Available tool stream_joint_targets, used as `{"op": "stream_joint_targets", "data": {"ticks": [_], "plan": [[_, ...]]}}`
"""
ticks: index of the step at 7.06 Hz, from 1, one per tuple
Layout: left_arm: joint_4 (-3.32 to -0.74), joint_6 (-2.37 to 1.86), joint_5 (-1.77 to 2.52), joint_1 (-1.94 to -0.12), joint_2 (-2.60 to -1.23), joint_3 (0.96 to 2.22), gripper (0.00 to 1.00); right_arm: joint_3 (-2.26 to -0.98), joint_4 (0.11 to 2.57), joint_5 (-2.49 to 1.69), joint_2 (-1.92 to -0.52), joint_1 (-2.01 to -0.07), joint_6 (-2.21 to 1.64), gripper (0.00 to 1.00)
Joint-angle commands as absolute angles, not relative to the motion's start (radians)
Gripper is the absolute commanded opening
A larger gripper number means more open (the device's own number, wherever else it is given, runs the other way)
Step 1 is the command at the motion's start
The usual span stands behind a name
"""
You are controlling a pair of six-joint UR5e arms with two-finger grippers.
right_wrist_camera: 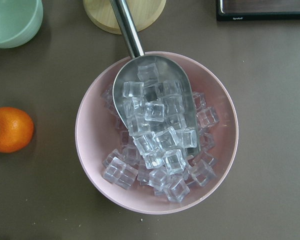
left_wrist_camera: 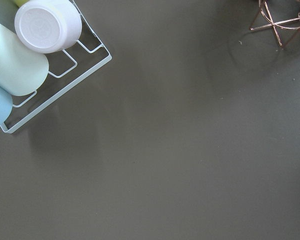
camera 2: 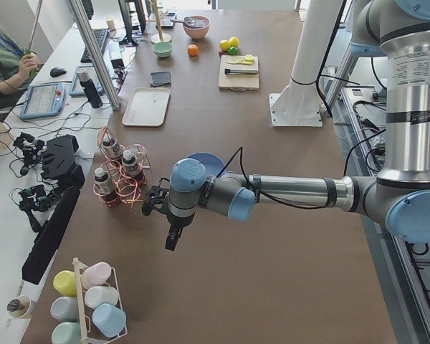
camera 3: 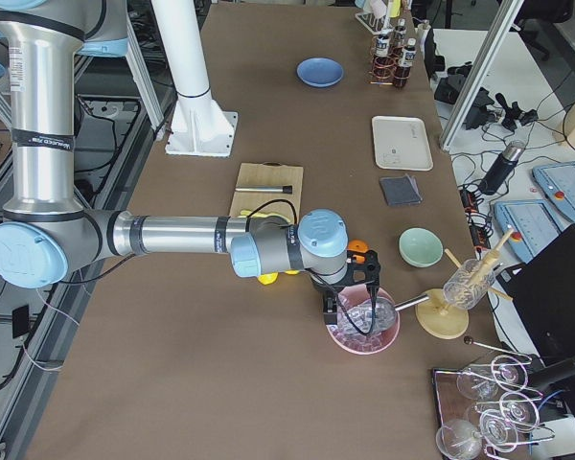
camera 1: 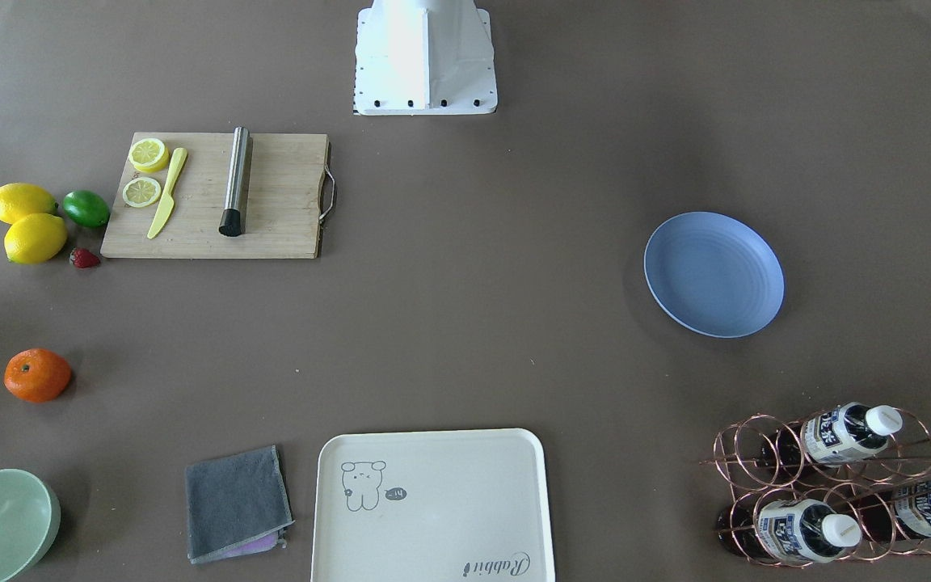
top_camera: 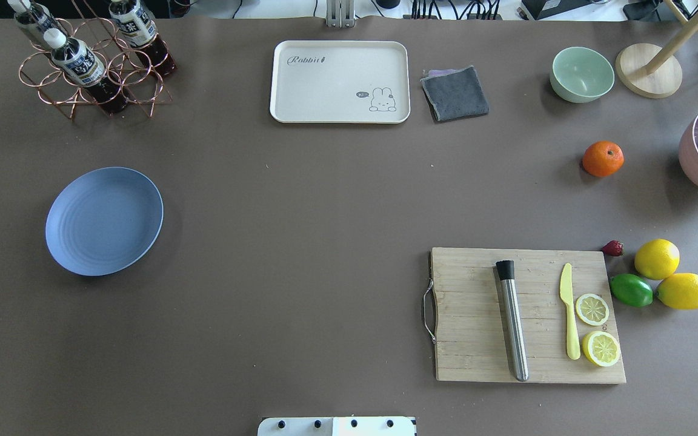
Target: Pick orange to plate
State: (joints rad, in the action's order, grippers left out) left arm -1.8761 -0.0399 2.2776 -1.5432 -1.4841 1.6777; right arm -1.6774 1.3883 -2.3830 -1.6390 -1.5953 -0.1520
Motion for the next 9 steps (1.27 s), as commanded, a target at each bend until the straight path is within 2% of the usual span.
{"op": "stream_joint_targets", "data": {"ticks": [1, 9], "plan": [[-1.875, -0.040, 2.278, -1.545, -1.480, 1.678, 0.99, -1.677, 1.390, -2.378, -1.640, -1.595, -0.158, 1.00], [-1.913, -0.032, 2.280, -1.551, -1.476, 1.686, 0.99, -1.681, 1.382, -2.391, -1.666, -1.597, -0.155, 1.00]]}}
